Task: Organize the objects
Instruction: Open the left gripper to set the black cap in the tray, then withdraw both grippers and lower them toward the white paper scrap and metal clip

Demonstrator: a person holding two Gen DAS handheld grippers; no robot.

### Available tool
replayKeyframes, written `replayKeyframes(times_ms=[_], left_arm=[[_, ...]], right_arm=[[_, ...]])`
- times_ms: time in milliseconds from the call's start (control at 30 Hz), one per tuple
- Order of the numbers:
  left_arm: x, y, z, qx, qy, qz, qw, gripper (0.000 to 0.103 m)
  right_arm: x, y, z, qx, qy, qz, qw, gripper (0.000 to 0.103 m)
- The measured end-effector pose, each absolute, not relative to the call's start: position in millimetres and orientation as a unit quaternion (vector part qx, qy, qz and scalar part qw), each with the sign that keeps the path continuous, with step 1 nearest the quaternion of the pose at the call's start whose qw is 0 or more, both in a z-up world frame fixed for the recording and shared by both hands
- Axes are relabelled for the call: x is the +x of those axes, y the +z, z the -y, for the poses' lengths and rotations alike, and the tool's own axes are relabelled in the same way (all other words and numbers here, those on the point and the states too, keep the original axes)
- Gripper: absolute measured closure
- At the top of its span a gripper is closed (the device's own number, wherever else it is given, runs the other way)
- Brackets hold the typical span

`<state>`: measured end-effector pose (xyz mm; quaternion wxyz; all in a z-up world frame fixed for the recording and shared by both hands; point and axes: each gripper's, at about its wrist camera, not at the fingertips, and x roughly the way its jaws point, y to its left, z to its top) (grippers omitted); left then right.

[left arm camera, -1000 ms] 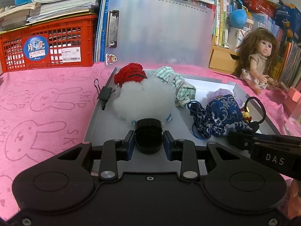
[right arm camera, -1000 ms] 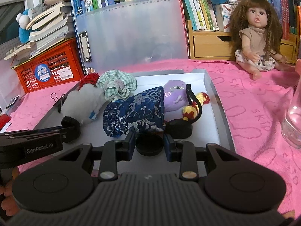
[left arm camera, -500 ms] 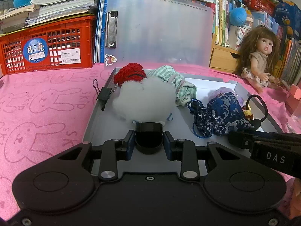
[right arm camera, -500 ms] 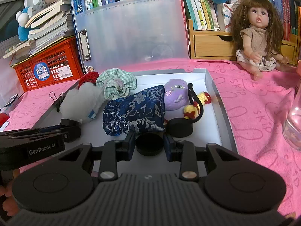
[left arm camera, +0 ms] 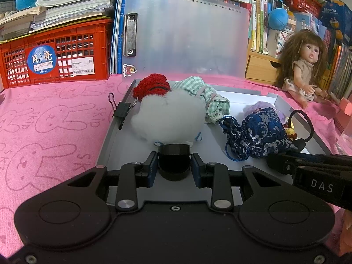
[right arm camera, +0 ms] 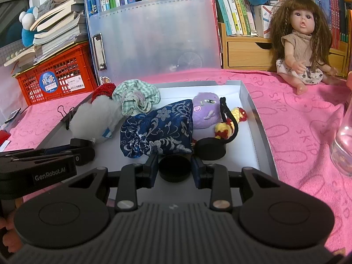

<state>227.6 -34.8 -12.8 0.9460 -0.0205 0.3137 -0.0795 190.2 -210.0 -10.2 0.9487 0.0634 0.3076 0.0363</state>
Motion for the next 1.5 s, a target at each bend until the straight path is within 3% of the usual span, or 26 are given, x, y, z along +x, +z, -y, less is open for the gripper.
replayKeyframes(times_ms=[133, 267, 633, 800, 1100, 1500], left_arm=[[227.5, -12.4, 34.6, -0.021, -0.080, -0.314, 0.946, 0.072], [224.2, -11.2, 34.7, -0.021, -0.085, -0.312, 0.946, 0.064], [204.1, 1.6, 31.1, -0.022, -0.087, -0.299, 0.950, 0.052], [193.2, 8.3, 27.9, -0.027, -0.090, -0.290, 0.952, 0.032], [164.5, 23.0, 27.8, -0.012, -0.117, -0.270, 0.956, 0.026], [125.3, 32.9, 28.4, -0.011, -0.151, -0.261, 0.953, 0.025]], right_arm=[[190.1, -10.0, 210.0, 0.064, 0.036, -0.308, 0.949, 0.064], [189.0, -9.6, 209.5, 0.064, 0.037, -0.309, 0.948, 0.046], [172.8, 0.7, 208.5, 0.052, 0.036, -0.304, 0.951, 0.038], [163.9, 6.9, 209.2, 0.050, 0.043, -0.298, 0.952, 0.034], [138.6, 21.5, 215.6, 0.040, 0.049, -0.274, 0.960, 0.022], [106.5, 33.9, 221.4, 0.025, 0.048, -0.246, 0.968, 0.016]])
